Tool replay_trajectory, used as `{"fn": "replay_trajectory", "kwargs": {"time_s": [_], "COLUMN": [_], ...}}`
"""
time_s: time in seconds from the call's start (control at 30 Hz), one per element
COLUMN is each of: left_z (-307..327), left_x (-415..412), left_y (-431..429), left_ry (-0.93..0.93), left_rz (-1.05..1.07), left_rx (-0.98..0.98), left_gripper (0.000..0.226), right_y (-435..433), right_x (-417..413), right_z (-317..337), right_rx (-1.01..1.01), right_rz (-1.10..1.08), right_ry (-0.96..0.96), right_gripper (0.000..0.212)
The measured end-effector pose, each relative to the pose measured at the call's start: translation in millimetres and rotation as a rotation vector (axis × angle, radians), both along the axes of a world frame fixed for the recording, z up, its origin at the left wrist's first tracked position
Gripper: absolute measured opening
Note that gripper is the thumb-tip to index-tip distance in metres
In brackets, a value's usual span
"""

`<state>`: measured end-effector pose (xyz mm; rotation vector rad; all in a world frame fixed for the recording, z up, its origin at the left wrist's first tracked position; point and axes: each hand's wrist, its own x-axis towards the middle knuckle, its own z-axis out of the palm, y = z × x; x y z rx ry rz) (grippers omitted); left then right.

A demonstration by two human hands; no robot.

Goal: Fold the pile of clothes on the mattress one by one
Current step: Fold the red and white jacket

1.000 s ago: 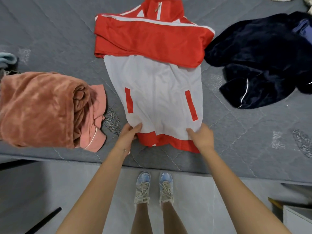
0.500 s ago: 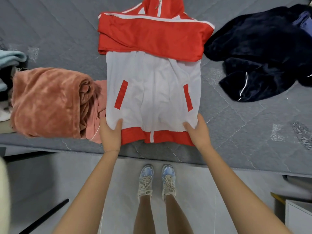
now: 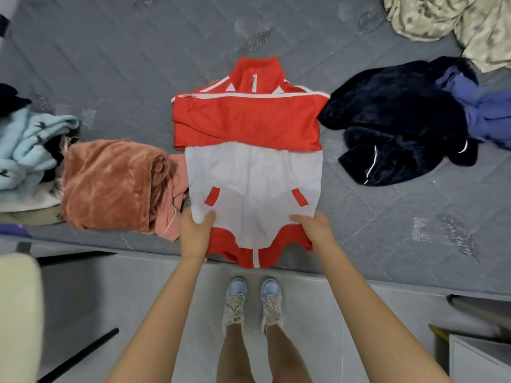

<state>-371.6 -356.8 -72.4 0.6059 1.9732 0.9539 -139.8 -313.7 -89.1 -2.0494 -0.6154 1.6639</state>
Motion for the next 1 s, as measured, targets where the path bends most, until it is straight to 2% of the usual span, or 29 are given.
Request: {"fn": "replay_trajectory", "kwargs": {"time_s": [0.1,0.2,0.3,0.4,0.57,0.67,0.73,0.8,0.9,1.0], "left_z": [9,9,7,-2,-26,-32,-43,-58,-74,-88], "left_x": [-5,-21,-30,-39,-74,-86,-93,-103,-114,-117], "left_y": [49,104,149,183,229,259,281,304,340,366], "left_ry": [-0.142,-0.121,-0.1,-0.096,-0.082,-0.026,-0.049,-0.099,-0.26,-0.338], "left_rz": [0.138,0.138,0.13,0.045,0.097,0.039,0.002,0.062,0.215,0.286], "left_rx": [0.083,0.153,0.173,0.168,0.145,0.157,0.167,0.159,0.139,0.148], "left_gripper": [0.011,0.034,0.033,0.017,0.029,0.028,0.034,0.037,0.025,0.011], "right_y": [44,90,130,167,218,250,267,281,308,335], "right_x": [-7,-12,-27,-43,-57,-65,-72,-77,-74,-64], "right_z": [18,20,16,12,0,-13,-19,-28,-37,-44], "right_rx": [0.038,0.075,0.045,0.029,0.117,0.18,0.176,0.179,0.235,0.252], "right_rz": [-0.179,-0.316,-0.357,-0.381,-0.604,-0.599,-0.589,-0.63,-0.772,-0.897], "right_ry": [0.078,0.126,0.207,0.293,0.199,0.103,0.06,0.039,0.046,0.062], "right_gripper": [0.015,0.018,0.011,0.012,0.03,0.009,0.011,0.006,0.018,0.011]}}
